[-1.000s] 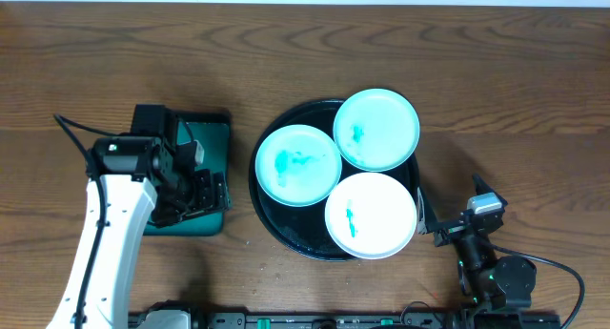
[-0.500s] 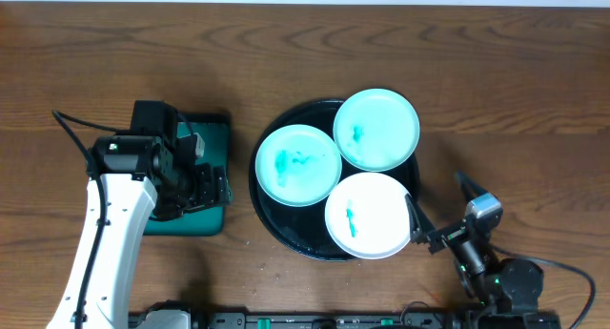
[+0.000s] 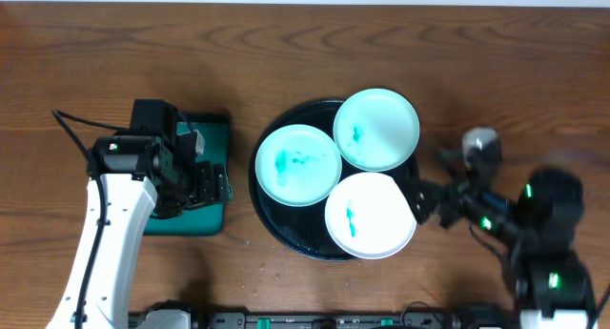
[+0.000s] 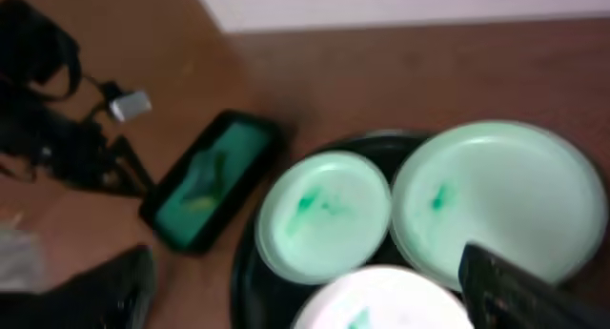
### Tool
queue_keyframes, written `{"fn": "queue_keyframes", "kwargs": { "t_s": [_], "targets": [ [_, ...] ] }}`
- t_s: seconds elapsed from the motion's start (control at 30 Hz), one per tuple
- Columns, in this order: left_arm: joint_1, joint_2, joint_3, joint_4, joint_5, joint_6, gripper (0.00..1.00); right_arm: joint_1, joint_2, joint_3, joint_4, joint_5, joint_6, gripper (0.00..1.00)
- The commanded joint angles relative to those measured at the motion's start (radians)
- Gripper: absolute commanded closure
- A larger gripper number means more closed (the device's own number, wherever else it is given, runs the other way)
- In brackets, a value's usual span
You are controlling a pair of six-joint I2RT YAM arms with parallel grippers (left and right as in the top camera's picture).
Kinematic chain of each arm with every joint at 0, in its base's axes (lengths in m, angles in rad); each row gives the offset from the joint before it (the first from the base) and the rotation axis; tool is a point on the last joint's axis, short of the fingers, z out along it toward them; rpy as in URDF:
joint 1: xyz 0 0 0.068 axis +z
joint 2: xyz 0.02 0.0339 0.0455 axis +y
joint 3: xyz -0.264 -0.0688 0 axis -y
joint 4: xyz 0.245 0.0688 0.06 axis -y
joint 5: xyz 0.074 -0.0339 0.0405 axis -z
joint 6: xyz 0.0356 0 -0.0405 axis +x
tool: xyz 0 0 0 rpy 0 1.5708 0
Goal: Clean dirty plates on tray and stack at the side
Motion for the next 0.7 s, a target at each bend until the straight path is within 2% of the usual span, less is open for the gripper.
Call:
{"fn": "queue_keyframes", "kwargs": {
  "t_s": [0.0, 0.2, 0.23, 0.3, 0.4, 0.5, 0.57, 0.67],
  "targets": [
    [0.004, 0.000, 0.019, 0.003, 0.012, -0.006, 0.18, 0.081, 0.240, 0.196, -0.166, -0.050, -0.131, 0.01],
    [0.004, 0.000, 0.019, 0.005, 0.012, -0.006, 0.18, 0.239, 0.589, 0.474, -0.462, 0.278, -0.156, 0.01],
    [0.004, 0.000, 0.019, 0.007, 0.012, -0.006, 0.18, 0.273, 0.681, 0.549, -0.533, 0.370, -0.130, 0.01],
    [0.004, 0.000, 0.019, 0.007, 0.012, -0.006, 0.18, 0.296, 0.761, 0.607, -0.580, 0.415, -0.104, 0.01],
    [0.004, 0.000, 0.019, 0.007, 0.012, -0.006, 0.18, 0.328, 0.851, 0.644, -0.587, 0.425, -0.101, 0.01],
    [0.004, 0.000, 0.019, 0.007, 0.012, -0.006, 0.18, 0.361, 0.911, 0.644, -0.523, 0.425, -0.101, 0.01],
    [0.004, 0.000, 0.019, 0.007, 0.012, -0.006, 0.18, 0.370, 0.946, 0.644, -0.496, 0.359, -0.041, 0.01],
    [0.004, 0.000, 0.019, 0.008, 0.012, -0.006, 0.18, 0.374, 0.986, 0.644, -0.475, 0.295, -0.039, 0.01]
  ]
}}
